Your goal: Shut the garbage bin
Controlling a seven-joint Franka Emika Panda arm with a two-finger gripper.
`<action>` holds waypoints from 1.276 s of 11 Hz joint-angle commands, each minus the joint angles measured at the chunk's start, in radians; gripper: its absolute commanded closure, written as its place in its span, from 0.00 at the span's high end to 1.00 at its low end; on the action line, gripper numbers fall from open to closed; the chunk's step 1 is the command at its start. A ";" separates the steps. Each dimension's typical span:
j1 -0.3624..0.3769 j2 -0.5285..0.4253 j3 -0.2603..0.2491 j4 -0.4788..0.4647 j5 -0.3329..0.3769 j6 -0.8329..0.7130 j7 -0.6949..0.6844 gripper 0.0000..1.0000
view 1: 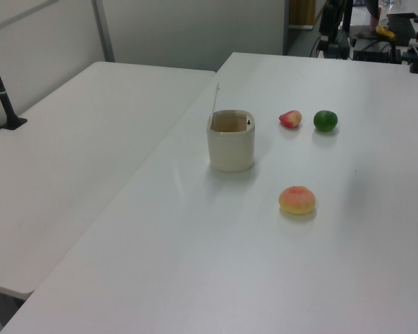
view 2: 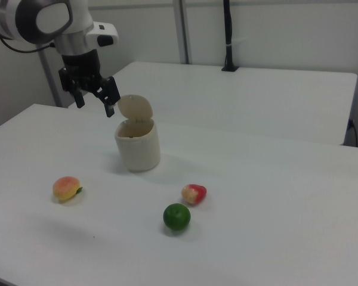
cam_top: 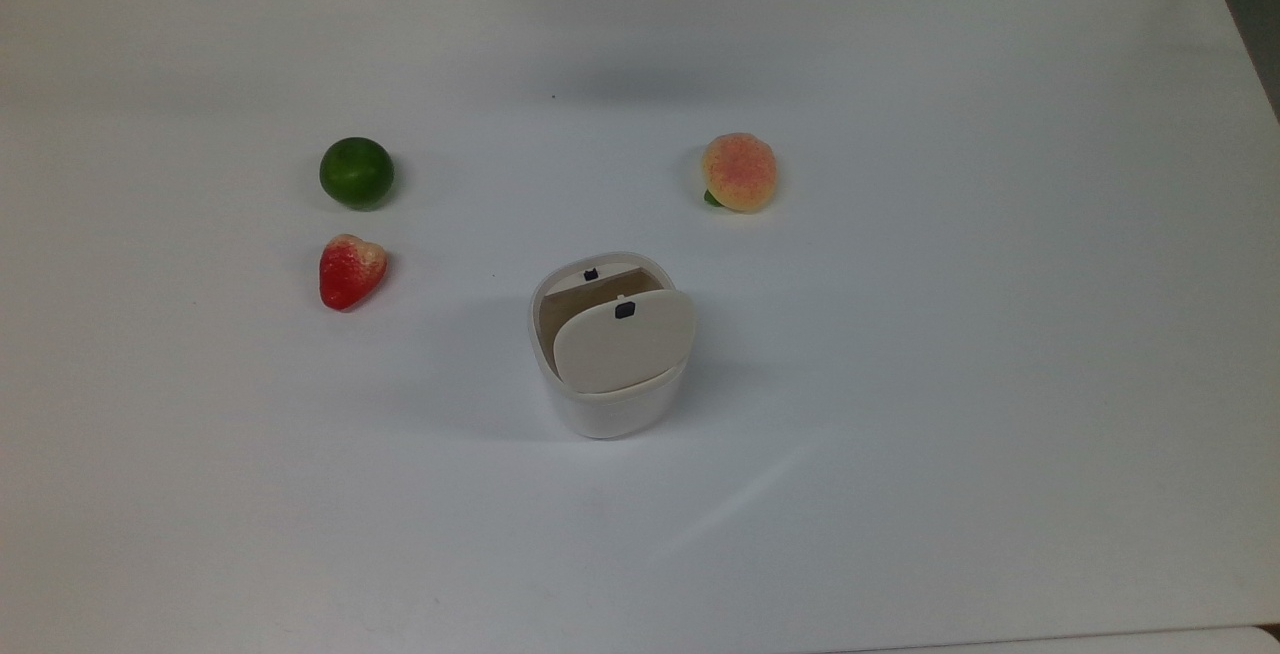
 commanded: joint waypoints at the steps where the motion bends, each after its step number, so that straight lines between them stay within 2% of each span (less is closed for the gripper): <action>1: 0.012 -0.014 -0.009 -0.025 -0.013 0.027 -0.008 1.00; 9: 0.012 -0.011 -0.009 -0.026 -0.013 0.036 -0.015 1.00; 12: 0.012 -0.011 -0.009 -0.026 -0.011 0.047 -0.037 0.78; 14: 0.012 -0.011 -0.009 -0.026 -0.011 0.047 -0.067 0.56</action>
